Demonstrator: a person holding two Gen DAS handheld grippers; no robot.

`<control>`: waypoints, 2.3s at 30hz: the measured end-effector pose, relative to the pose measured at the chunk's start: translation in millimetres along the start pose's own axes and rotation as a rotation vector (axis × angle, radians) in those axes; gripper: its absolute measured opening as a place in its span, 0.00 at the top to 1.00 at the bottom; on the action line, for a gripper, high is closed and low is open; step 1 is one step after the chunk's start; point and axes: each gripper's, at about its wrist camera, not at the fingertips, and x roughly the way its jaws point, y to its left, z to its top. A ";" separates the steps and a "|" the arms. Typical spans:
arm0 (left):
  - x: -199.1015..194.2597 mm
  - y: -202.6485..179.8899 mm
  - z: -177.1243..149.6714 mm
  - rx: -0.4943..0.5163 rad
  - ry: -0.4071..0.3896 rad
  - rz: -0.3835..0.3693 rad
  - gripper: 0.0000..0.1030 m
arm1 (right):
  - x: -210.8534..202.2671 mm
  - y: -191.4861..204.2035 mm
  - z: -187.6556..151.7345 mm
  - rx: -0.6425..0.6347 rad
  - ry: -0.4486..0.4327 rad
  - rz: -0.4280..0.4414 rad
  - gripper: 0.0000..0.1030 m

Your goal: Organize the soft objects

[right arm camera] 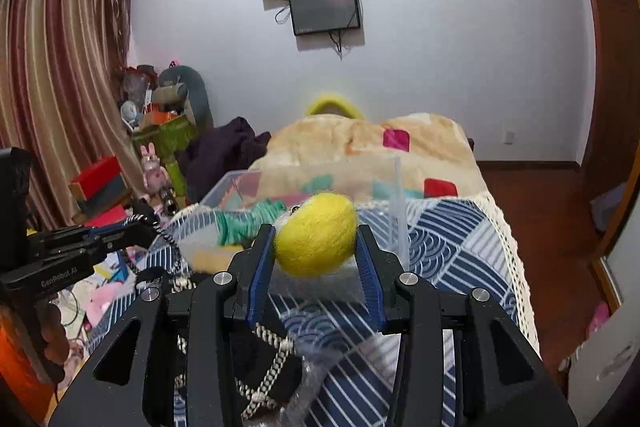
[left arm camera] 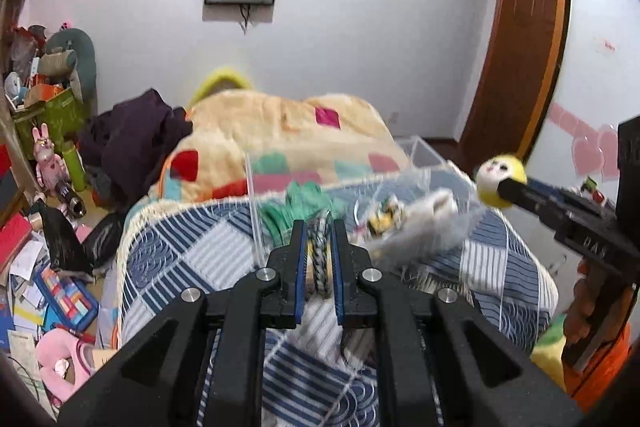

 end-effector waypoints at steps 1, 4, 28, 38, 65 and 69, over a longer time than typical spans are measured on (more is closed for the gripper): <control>1.4 0.9 3.1 -0.003 -0.008 0.002 0.90 | 3.1 1.2 2.2 -0.002 -0.003 -0.002 0.64; 9.6 3.3 12.0 -0.015 -0.024 -0.003 0.90 | 11.9 2.9 7.8 -0.005 -0.003 -0.007 0.64; 13.0 75.7 -24.9 -0.027 0.140 0.134 0.35 | 84.3 2.0 8.0 -0.010 0.166 -0.041 0.62; 23.0 100.5 -83.5 -0.041 0.317 0.156 0.35 | 78.2 4.1 5.1 -0.034 0.189 -0.064 0.36; 19.1 45.5 -19.8 -0.075 0.159 0.003 0.94 | 23.7 19.0 -30.5 -0.048 0.165 0.031 0.32; 40.8 27.6 3.1 -0.052 0.136 0.010 0.94 | 26.2 25.1 -43.5 -0.051 0.201 0.057 0.32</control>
